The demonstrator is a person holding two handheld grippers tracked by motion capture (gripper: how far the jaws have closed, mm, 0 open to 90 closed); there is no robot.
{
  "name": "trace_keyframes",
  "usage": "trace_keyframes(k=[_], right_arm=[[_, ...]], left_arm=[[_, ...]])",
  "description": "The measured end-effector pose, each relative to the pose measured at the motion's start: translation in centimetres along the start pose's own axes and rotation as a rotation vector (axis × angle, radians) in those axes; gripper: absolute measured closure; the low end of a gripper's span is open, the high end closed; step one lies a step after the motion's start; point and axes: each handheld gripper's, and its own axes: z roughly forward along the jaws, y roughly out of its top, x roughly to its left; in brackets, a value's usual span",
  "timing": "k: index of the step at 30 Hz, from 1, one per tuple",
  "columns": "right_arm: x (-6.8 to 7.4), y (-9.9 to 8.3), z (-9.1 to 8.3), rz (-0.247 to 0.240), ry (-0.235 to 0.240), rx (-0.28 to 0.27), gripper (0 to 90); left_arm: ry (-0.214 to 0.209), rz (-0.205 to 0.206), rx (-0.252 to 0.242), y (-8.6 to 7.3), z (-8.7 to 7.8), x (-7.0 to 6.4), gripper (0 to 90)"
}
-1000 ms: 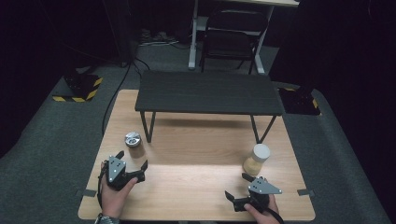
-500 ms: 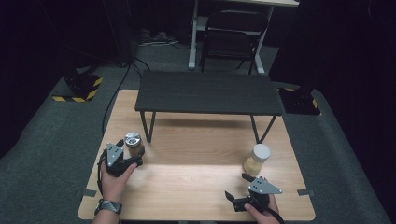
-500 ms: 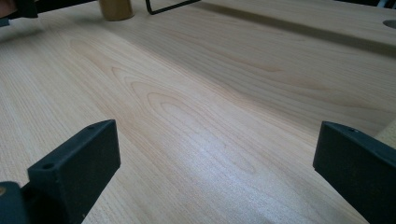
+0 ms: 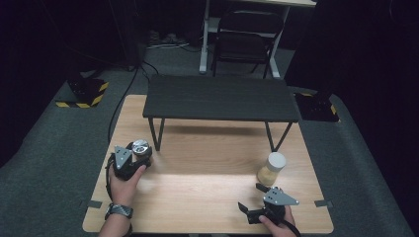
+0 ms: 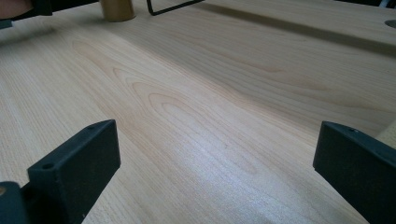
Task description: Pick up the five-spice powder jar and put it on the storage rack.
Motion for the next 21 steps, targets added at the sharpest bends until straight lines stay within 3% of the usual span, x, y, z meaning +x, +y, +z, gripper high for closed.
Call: trace_keyframes(k=[7,13,16,21], right_arm=[[-0.02,-0.01,-0.01,0.001,0.0,-0.001,0.0],[-0.05,-0.03,-0.01,0.002,0.001,-0.001,0.0],[-0.05,-0.03,-0.02,0.003,0.001,-0.002,0.0],[-0.01,-0.02,-0.01,0.002,-0.001,-0.001,0.0]], left_arm=[[0.006,-0.007,0.001,-0.27,0.19,0.05,31.9],[0.005,0.011,0.002,0.0,0.04,0.1,34.0],[-0.014,-0.009,0.001,0.11,-0.09,0.52,34.7],[-0.026,-0.007,0.004,0.12,-0.25,0.43,34.9]])
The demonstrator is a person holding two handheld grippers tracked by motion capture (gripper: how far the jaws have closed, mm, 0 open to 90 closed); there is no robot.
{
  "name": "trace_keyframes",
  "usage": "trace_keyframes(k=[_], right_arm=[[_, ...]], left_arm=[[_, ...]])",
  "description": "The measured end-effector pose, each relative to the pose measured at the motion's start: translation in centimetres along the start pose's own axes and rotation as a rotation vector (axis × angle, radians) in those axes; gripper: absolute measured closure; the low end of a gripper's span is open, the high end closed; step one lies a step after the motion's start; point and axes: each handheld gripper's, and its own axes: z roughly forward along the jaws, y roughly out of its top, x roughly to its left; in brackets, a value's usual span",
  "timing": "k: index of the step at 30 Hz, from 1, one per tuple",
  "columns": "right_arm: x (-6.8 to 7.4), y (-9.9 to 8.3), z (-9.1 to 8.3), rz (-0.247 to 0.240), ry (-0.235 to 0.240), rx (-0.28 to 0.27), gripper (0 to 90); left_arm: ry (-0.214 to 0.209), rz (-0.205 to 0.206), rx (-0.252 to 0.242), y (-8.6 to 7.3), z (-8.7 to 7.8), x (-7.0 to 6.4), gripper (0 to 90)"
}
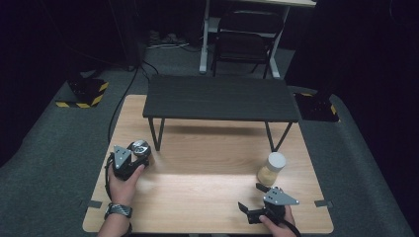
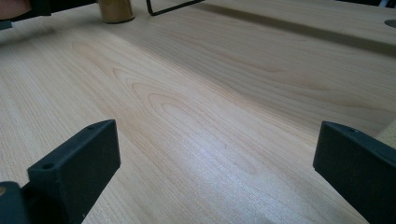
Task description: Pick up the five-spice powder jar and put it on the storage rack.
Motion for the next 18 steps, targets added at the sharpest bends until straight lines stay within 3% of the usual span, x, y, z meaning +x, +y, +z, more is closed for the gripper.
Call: trace_keyframes(k=[8,18], right_arm=[[-0.1,0.0,0.0,0.002,0.001,-0.002,0.0],[-0.1,-0.1,0.0,0.004,0.0,-0.005,0.0]], left_arm=[[-0.026,0.018,-0.017,0.3,-0.5,-0.6,34.9],[-0.1,0.053,-0.026,1.7,-1.2,-1.9,34.9]])
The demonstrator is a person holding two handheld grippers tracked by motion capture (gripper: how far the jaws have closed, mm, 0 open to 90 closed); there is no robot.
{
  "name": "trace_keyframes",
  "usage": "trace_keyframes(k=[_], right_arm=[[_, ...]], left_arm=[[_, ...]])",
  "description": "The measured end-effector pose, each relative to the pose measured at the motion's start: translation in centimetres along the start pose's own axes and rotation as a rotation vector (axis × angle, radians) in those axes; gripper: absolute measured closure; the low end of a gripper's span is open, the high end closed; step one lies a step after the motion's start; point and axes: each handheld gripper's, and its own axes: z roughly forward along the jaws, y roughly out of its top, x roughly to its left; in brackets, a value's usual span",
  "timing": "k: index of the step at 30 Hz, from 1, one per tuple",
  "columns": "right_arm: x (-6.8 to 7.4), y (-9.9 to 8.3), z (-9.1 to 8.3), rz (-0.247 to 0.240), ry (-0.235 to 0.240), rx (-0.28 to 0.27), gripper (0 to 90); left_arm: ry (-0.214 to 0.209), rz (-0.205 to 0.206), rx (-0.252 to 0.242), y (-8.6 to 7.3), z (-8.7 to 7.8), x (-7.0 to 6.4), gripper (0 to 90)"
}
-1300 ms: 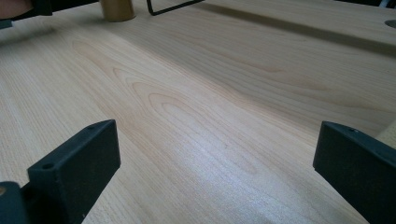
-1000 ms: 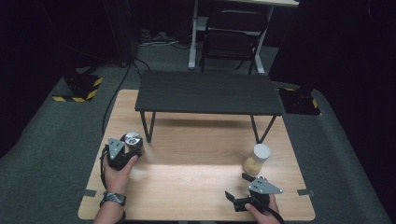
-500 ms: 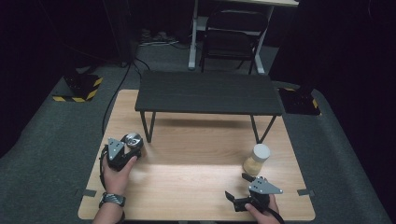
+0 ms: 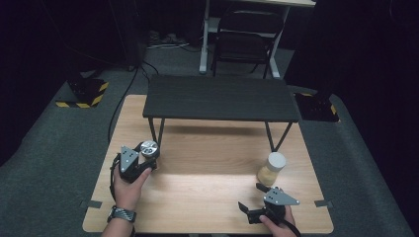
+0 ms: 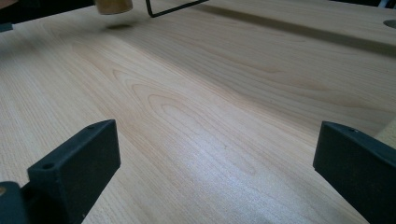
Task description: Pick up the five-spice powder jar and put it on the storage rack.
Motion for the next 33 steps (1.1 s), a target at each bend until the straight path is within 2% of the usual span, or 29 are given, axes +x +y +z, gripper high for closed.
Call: trace_keyframes(k=[2,13,33], right_arm=[[0.0,0.0,0.0,0.001,-0.001,0.0,0.0],[-0.1,-0.1,0.0,0.009,0.001,-0.003,0.0],[-0.2,-0.2,-0.1,0.012,0.005,-0.008,0.0]], left_arm=[[-0.023,0.009,-0.007,0.4,-0.1,-0.6,34.9],[-0.075,0.042,-0.019,1.9,0.2,-3.0,34.9],[-0.129,0.042,-0.056,4.2,0.3,-6.2,34.9]])
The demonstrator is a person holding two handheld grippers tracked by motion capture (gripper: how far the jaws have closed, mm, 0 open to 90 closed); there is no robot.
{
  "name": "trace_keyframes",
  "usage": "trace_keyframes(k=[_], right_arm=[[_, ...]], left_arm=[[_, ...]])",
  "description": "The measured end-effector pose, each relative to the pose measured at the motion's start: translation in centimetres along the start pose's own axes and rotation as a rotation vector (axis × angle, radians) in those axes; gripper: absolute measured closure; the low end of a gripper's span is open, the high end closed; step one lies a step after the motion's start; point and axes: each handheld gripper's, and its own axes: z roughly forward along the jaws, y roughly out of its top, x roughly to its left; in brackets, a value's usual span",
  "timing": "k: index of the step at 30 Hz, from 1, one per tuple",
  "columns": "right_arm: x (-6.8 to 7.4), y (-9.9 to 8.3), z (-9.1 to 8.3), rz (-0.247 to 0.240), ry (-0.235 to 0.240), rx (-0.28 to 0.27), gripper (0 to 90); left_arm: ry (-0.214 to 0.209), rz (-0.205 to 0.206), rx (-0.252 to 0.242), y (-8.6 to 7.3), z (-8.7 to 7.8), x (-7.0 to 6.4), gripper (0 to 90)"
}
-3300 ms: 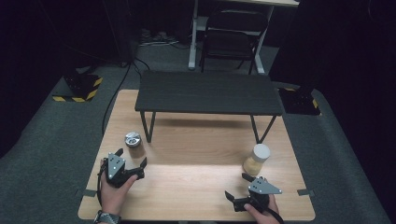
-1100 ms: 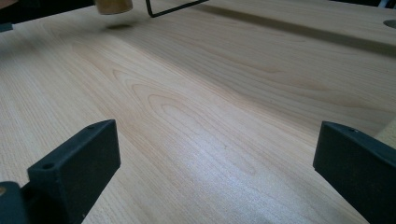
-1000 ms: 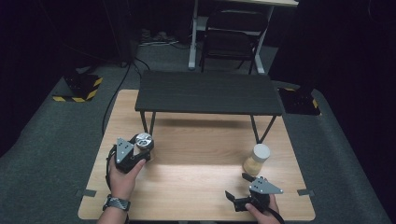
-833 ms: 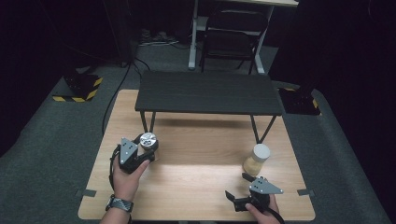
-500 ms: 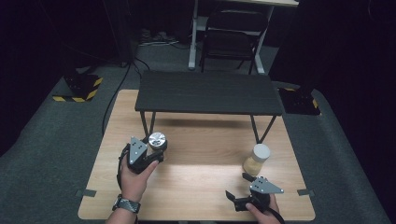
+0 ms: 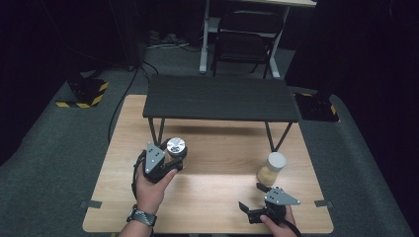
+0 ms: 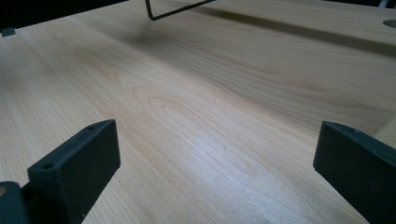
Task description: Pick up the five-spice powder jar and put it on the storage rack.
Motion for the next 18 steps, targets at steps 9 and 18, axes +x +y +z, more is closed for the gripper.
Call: trace_keyframes(k=[9,18], right_arm=[[0.0,0.0,0.0,-0.002,0.0,0.0,0.0],[0.0,0.0,0.0,-0.005,0.002,0.0,0.0]], left_arm=[[-0.008,0.007,-0.017,1.7,0.0,-1.0,34.9],[-0.003,0.023,-0.024,3.7,0.3,-1.6,34.9]])
